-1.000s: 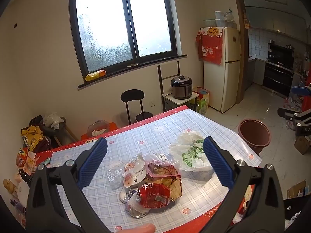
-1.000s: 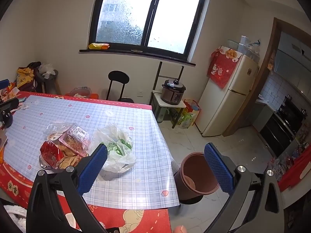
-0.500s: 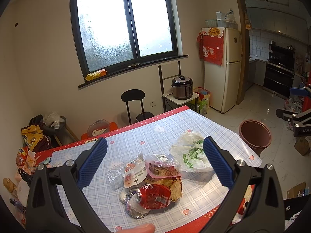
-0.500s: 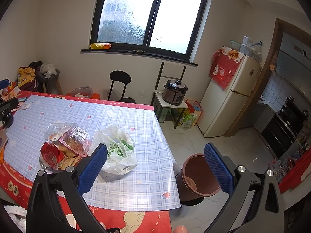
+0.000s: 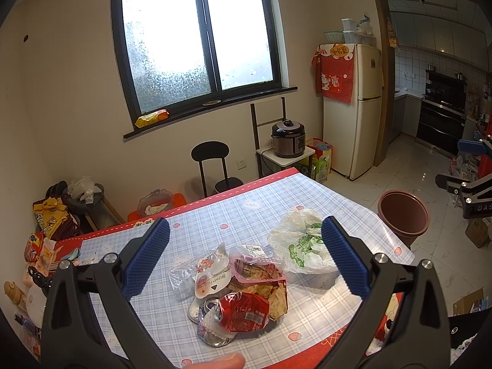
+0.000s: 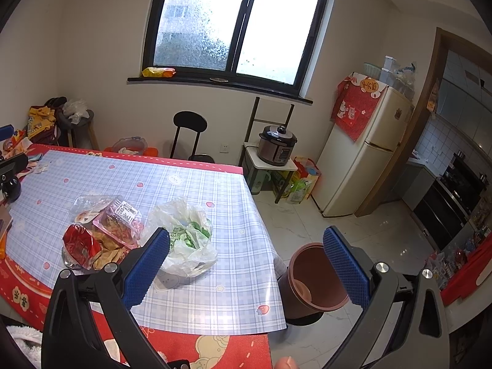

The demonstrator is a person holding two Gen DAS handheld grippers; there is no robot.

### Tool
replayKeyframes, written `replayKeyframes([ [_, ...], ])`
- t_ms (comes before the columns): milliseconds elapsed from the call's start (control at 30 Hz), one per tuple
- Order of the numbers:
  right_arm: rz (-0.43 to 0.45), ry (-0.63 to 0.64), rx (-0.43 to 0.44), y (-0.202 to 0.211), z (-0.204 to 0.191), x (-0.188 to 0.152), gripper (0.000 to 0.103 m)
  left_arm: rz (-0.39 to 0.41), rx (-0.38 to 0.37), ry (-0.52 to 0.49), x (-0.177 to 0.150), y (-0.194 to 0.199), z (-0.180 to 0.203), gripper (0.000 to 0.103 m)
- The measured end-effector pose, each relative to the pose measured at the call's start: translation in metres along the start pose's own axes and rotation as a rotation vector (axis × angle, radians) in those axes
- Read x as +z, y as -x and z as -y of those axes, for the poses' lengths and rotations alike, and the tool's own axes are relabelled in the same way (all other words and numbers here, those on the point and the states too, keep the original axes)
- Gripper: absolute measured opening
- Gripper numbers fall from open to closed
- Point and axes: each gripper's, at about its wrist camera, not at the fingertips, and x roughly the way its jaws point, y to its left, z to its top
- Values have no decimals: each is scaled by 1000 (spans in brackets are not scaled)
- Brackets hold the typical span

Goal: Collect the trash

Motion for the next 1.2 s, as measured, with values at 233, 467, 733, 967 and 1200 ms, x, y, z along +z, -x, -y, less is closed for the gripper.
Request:
replayKeyframes([
  [233,0,-1,1,0,0,0,98,-2,1,1,-1,-2,1,97],
  [467,0,-3,1,-1,0,0,98,-2,-2,1,-2,-4,1,97],
  [733,1,-5,3,-2,1,-1,98,1,-1,4,-2,-5,2,97],
  [967,-1,-6,3,-3,0,-2,98,1,0,4,-3,-5,3,97],
  [1200,0,-7,4,-3,1,-2,98,1,-1,6,-3,-5,2,97],
])
